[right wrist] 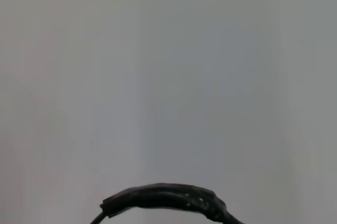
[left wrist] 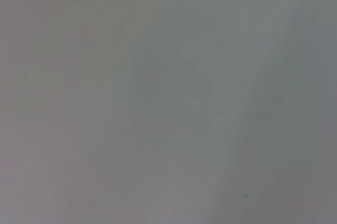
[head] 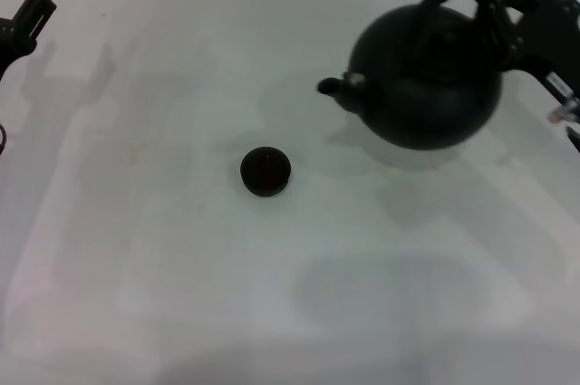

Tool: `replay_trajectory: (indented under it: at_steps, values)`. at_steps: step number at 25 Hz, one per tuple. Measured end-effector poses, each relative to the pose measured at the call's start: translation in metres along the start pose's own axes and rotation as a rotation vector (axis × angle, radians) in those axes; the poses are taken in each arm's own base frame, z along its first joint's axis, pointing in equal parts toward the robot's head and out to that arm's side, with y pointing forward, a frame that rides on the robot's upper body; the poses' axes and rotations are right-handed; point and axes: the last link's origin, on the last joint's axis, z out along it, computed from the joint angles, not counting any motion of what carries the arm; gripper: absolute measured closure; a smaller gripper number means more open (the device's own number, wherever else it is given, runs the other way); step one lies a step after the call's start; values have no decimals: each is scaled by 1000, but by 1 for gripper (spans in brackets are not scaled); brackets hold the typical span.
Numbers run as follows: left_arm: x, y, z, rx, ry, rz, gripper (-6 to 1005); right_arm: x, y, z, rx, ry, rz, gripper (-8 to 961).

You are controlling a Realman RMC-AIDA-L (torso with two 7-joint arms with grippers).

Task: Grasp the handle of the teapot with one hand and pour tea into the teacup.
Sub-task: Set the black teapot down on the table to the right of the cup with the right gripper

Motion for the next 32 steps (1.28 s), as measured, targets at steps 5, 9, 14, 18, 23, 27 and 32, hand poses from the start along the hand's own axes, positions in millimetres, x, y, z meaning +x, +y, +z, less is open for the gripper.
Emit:
replay_trajectory:
  at_steps: [5, 9, 14, 18, 23, 27, 32]
  values:
    - [0, 1, 1, -4, -1, 1, 109, 8, -5, -19, 47, 34, 8, 765]
    - [0, 2, 2, -8, -1, 2, 109, 16, -7, -29, 67, 75, 11, 759]
    - [0, 2, 2, -9, -2, 3, 109, 20, -9, -34, 84, 99, 0, 752]
    - [0, 2, 2, -9, -2, 3, 109, 21, -11, -33, 88, 110, -3, 746]
    - [0, 2, 1, -11, 0, 3, 108, 24, -12, -32, 100, 128, -5, 738]
    - [1, 2, 1, -12, 5, 0, 108, 23, -13, -31, 104, 122, -5, 733]
    - [1, 2, 2, -13, 2, 1, 108, 26, -14, -32, 116, 140, -4, 725]
